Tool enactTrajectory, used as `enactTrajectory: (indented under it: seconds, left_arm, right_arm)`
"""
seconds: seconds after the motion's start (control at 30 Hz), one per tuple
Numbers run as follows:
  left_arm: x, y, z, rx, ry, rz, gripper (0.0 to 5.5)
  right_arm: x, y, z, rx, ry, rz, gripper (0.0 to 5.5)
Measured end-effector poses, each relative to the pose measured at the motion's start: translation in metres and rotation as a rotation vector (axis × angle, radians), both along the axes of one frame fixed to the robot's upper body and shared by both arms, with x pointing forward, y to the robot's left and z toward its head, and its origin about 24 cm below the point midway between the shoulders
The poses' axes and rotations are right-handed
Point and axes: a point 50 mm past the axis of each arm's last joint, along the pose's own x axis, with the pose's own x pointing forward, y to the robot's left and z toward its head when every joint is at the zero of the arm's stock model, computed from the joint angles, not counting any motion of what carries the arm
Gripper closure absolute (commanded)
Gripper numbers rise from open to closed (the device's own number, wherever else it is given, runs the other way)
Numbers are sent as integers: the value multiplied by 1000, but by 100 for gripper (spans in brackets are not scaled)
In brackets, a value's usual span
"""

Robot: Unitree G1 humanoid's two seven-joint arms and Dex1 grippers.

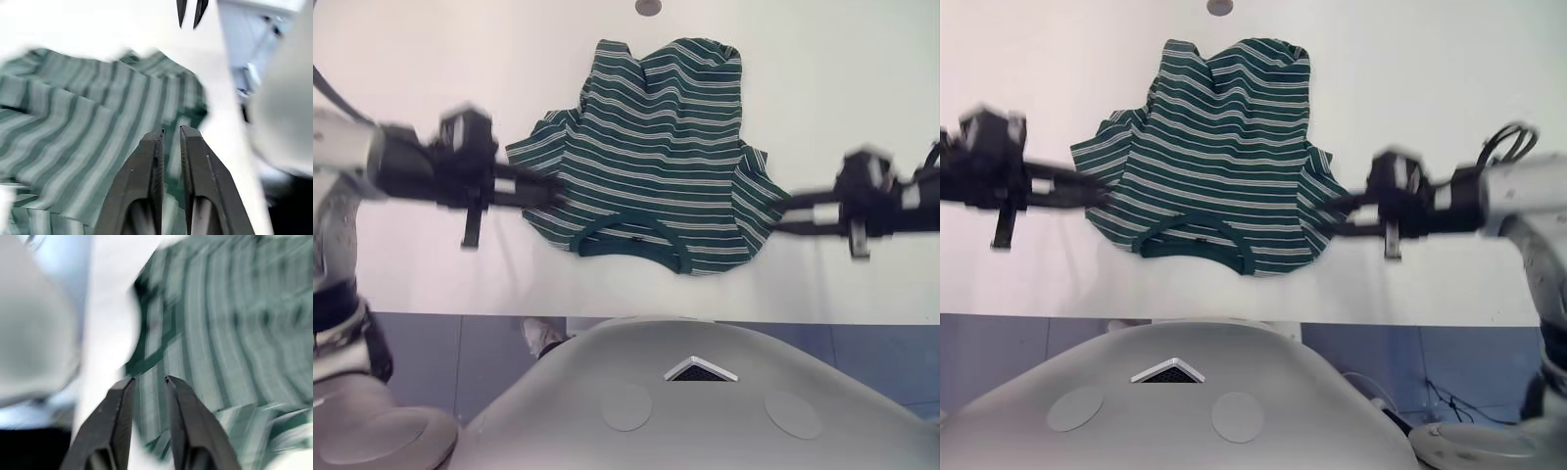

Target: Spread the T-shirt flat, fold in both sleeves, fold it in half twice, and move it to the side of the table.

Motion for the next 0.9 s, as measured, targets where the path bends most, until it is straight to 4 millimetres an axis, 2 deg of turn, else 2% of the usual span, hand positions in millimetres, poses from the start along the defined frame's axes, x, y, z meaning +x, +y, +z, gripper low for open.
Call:
enactTrajectory:
  seconds: [0.03, 0.07, 0.1, 0.17, 0.23, 0.27, 0.3, 0.37, 0.43, 0.47, 0.5, 0.57, 0.67, 0.73, 0.8, 0.83, 0.87, 0.9]
  left_arm:
    - [27, -9, -10, 21, -48, 109, 550]
    - [50, -21, -27, 86, -98, 180, 550]
    - [60, -28, -41, 132, -115, 202, 550]
    - [77, -39, -75, 250, -126, 232, 550]
    - [82, -45, -105, 376, -116, 197, 550]
    - [80, -45, -116, 433, -124, 150, 550]
    - [77, -45, -117, 463, -131, 91, 550]
    - [58, -30, -115, 489, -101, -3, 550]
    - [24, -11, -112, 484, -17, -80, 550]
    - [13, -10, -111, 474, 8, -98, 550]
    - [-10, -6, -112, 446, 73, -124, 550]
    - [-19, -5, -113, 439, 111, -98, 550]
    - [-16, -10, -110, 386, 134, -46, 550]
    - [8, -21, -87, 239, 65, 32, 550]
    - [39, -31, -59, 119, -41, 122, 550]
    - [50, -37, -52, 91, -77, 147, 550]
    - [58, -39, -54, 90, -84, 176, 550]
    - [70, -42, -64, 139, -98, 231, 550]
  right_arm:
    - [27, 9, -4, 11, -61, -103, 538]
    - [53, 22, -21, -16, -91, -203, 547]
    - [66, 31, -37, -46, -86, -250, 547]
    - [88, 48, -78, -126, -59, -355, 547]
    - [100, 59, -113, -256, -72, -394, 547]
    - [107, 65, -117, -325, -154, -371, 547]
    - [110, 64, -120, -412, -206, -325, 547]
    - [101, 55, -120, -530, -283, -165, 547]
    - [80, 31, -114, -622, -291, -41, 547]
    - [72, 27, -112, -629, -281, -17, 547]
    - [52, 22, -110, -607, -237, 21, 547]
    - [34, 21, -105, -575, -170, 49, 547]
    - [28, 25, -99, -528, -113, 56, 547]
    - [36, 29, -95, -418, -82, -28, 547]
    - [71, 37, -68, -278, -162, -170, 547]
    - [87, 41, -56, -229, -199, -212, 547]
    - [95, 44, -56, -211, -202, -237, 547]
    - [104, 51, -66, -210, -187, -262, 547]
